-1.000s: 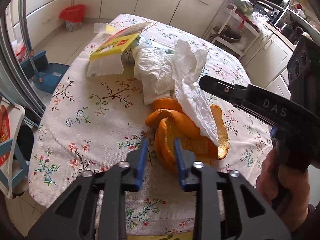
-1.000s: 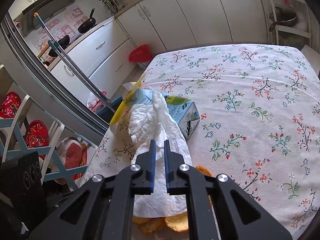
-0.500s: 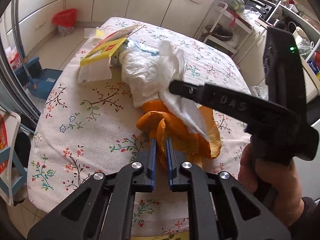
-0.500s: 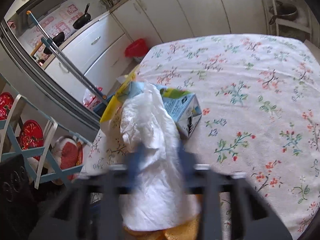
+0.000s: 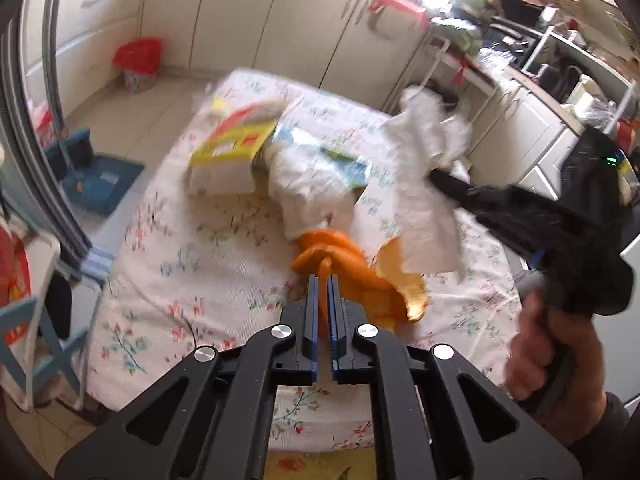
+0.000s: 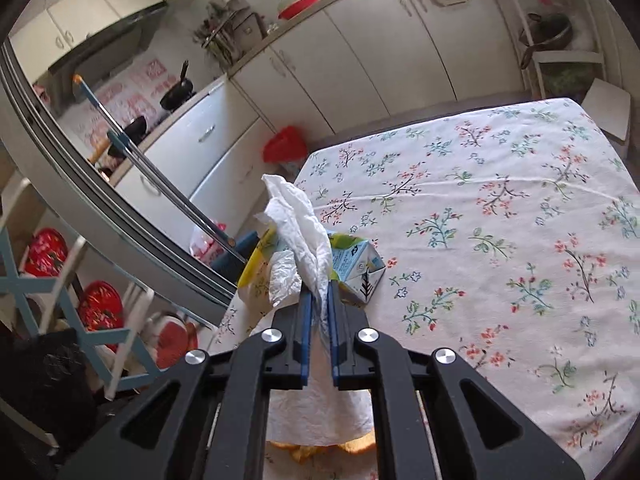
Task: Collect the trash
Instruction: 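Lift the white tissue with the right tool while the left tool approaches an orange peel, then close the left tool on an orange peel and lift it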
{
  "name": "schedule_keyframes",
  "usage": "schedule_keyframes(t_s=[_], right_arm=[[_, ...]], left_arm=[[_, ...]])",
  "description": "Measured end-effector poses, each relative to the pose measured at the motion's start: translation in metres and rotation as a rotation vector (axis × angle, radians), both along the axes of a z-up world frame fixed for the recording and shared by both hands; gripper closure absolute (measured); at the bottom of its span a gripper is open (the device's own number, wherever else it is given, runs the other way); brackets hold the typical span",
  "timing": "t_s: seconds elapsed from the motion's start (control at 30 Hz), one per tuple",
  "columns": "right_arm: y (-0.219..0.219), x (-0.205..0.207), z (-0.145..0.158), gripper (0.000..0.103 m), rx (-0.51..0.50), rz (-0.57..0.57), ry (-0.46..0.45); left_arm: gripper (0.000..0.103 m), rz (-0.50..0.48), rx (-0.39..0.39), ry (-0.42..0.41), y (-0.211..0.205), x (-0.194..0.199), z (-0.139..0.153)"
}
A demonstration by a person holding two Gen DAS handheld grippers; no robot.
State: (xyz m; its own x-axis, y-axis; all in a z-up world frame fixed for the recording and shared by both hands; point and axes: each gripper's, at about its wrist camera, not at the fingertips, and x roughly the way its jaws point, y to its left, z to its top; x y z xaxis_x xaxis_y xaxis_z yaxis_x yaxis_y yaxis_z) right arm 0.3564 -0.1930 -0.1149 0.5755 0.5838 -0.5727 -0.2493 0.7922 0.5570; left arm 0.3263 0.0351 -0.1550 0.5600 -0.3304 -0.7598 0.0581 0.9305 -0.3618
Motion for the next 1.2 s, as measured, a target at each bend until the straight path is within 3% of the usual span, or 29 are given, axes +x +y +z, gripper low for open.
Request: schedule_keyframes(t_s=[0.07,0.17,0.2,0.37,0.43,0.5,0.6,0.7,0.83,0.93,1.07,1.1,1.2], right_arm=[[-0.002,-0.002,-0.001,0.095,0.014,0.0,0.008],[0.0,-0.004,-0.003,0.095,0.019,0.006,0.015],[0.0,-0.004,-0.003,0.095,0.021,0.009,0.017],[0.0,-0.008,-0.003,0.095,0.025,0.02,0.018],[-0.001,-0.008,-0.003,0.095,0.027,0.021,0.018],[-0.003,-0.008,-0.003,0.095,0.029,0.018,0.018],[-0.005,-0.008,-0.002,0.095,0.036,0.011,0.013],[-0.006,-0.011,0.001,0.095,0.039,0.009,0.005],[-0.008,-0.015,0.003,0.095,0.033,0.005,-0.006],[-0.011,-0.018,0.002,0.095,0.034,-0.003,-0.006],[-0.012,-0.023,0.003,0.095,0.036,-0.008,-0.009],[-0.012,-0.025,0.004,0.095,0.036,-0.008,-0.011],[-0.013,-0.03,0.003,0.095,0.029,-0.007,-0.01]], left_arm=[[0.095,0.013,-0.045,0.054,0.003,0.004,-0.012],[0.066,0.036,-0.015,0.035,0.0,0.006,-0.014],[0.061,0.038,0.008,0.019,-0.003,0.006,-0.012],[0.06,0.015,0.091,0.01,-0.021,0.012,-0.016],[0.061,0.003,0.102,0.019,-0.024,0.014,-0.019],[0.084,-0.016,0.114,0.023,-0.03,0.016,-0.022],[0.099,-0.062,0.184,-0.006,-0.043,0.012,-0.018],[0.1,-0.085,0.214,-0.086,-0.048,0.0,-0.002],[0.1,-0.081,0.114,-0.127,-0.034,-0.008,0.017],[0.1,-0.05,-0.022,-0.084,-0.01,-0.01,0.016],[0.1,-0.009,-0.147,-0.06,0.009,-0.015,0.011],[0.1,0.003,-0.148,-0.064,0.012,-0.017,0.012],[0.1,0.015,0.106,-0.106,-0.001,-0.026,0.016]])
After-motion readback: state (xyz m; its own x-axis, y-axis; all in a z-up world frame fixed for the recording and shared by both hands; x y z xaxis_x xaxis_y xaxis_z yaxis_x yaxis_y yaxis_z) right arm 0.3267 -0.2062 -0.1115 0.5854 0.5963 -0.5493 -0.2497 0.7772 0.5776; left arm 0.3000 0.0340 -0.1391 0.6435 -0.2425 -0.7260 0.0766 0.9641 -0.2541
